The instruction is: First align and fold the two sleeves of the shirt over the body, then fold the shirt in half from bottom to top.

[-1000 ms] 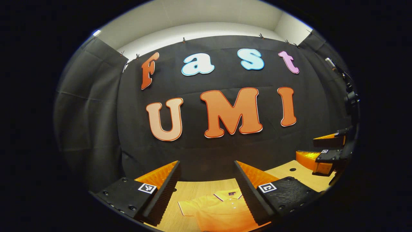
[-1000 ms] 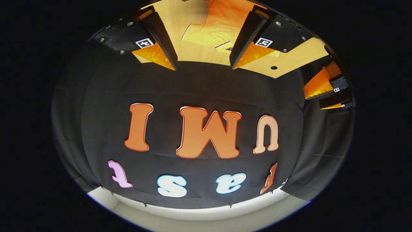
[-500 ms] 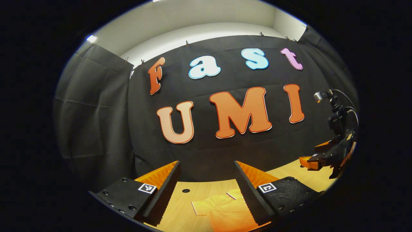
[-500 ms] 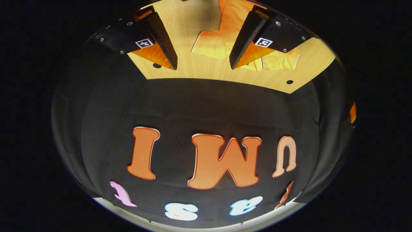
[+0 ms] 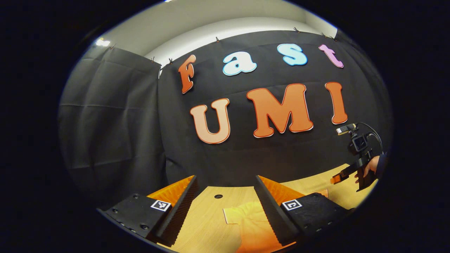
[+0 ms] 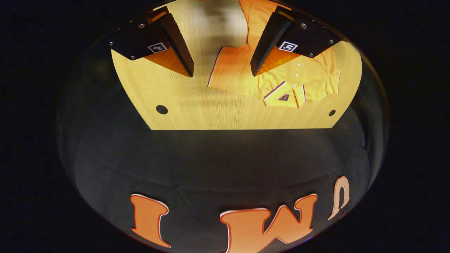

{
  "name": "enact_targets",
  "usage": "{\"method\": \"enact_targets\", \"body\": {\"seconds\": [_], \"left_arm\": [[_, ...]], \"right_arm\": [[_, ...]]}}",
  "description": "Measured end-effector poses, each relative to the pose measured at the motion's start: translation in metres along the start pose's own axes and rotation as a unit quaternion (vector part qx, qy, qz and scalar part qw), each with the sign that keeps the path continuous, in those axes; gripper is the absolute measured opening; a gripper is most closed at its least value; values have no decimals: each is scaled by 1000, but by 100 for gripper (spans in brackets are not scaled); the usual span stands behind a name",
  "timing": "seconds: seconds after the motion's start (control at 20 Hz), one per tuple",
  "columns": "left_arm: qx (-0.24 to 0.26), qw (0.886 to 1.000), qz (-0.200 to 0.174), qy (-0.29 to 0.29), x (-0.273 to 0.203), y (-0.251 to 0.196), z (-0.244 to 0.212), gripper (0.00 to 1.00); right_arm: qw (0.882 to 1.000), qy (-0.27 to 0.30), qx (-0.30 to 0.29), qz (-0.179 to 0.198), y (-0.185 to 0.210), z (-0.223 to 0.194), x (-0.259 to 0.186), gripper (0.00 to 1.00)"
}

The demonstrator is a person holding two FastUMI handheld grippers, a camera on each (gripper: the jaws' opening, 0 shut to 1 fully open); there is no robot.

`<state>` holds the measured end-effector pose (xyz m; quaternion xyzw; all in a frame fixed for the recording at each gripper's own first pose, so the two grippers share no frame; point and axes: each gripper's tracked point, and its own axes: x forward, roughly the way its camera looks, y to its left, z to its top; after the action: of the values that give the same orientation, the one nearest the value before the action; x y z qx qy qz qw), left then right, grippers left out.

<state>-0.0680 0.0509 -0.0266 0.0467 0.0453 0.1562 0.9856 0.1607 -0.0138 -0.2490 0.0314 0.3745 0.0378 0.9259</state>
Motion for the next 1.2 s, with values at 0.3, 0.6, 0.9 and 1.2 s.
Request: {"method": "enact_targets", "body": {"seconds": [0.3, 0.6, 0.9, 1.2], "left_arm": [[13, 999, 40, 31, -9, 10, -17, 100], [27, 998, 23, 54, -8, -15, -28, 99], [44, 996, 9, 83, -8, -33, -43, 99], [66, 992, -3, 103, -11, -45, -51, 99]], "right_arm": [[993, 109, 22, 34, 11, -27, 55, 97], [981, 190, 38, 26, -2, -53, 100, 97], [964, 260, 40, 30, 2, -78, 121, 96], [960, 281, 8, 11, 7, -90, 135, 89]]}}
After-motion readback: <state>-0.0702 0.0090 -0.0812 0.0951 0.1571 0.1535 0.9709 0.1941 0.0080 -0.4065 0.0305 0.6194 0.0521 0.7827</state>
